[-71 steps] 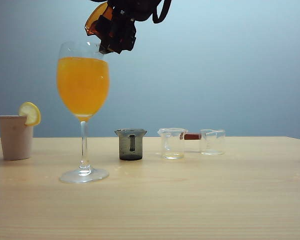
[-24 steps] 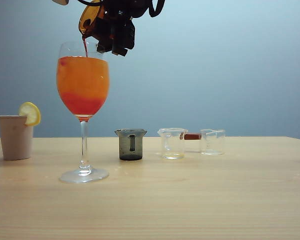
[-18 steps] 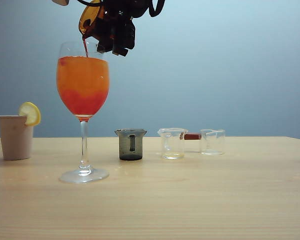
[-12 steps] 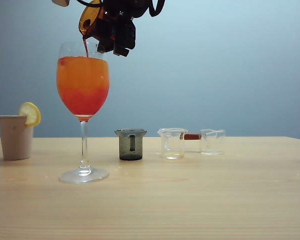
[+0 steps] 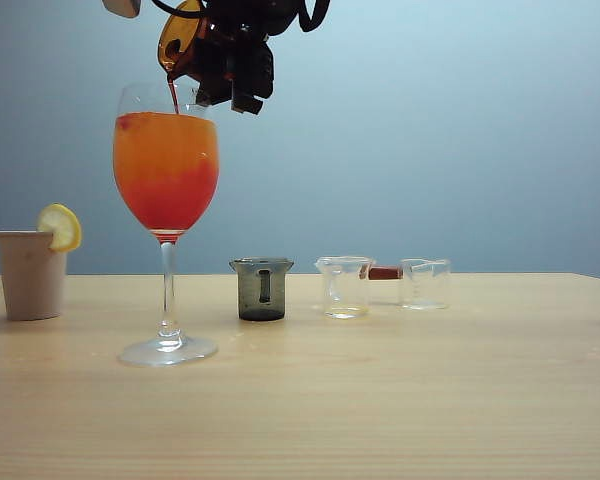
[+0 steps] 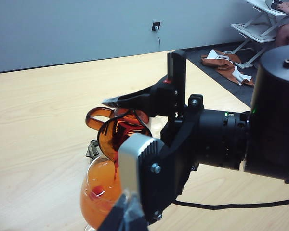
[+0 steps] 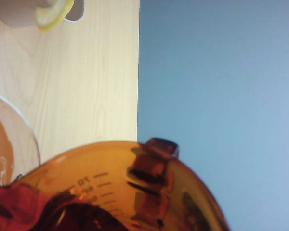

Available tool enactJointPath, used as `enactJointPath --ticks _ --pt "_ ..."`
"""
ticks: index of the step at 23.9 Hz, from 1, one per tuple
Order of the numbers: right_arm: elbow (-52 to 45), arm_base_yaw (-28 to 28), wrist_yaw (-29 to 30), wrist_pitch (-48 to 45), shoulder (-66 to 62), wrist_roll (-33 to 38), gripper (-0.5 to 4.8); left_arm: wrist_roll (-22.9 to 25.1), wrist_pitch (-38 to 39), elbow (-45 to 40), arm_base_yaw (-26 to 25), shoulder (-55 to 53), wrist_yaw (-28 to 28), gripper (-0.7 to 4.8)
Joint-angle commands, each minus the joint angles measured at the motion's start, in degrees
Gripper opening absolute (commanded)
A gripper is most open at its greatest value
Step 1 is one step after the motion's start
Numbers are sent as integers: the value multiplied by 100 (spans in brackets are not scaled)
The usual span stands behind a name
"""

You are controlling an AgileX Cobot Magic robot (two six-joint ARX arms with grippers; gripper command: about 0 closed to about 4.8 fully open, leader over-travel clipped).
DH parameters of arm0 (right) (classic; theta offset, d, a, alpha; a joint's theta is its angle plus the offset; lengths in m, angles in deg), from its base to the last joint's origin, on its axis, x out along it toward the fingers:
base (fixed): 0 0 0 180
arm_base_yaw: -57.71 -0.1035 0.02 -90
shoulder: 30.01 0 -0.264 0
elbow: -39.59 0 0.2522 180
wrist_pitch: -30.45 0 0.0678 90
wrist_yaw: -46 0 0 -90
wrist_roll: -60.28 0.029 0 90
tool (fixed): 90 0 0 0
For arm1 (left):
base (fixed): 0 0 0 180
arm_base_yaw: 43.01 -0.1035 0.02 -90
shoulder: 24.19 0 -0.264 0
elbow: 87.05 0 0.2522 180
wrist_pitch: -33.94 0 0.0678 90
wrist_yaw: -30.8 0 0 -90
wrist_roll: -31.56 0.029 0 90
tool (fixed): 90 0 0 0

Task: Pick up the fourth measuring cup from the left, pour the grenadine inside into the goblet, and finally put the measuring cup back in its original place.

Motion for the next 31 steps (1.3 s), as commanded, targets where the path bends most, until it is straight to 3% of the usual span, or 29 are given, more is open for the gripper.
enactJointPath --ticks 1,31 --pt "44 -9 -173 -208 52 -144 75 7 -74 39 -2 9 -39 -5" --pt "42 -9 -208 -319 52 -474 75 7 -74 39 -2 9 -39 -5"
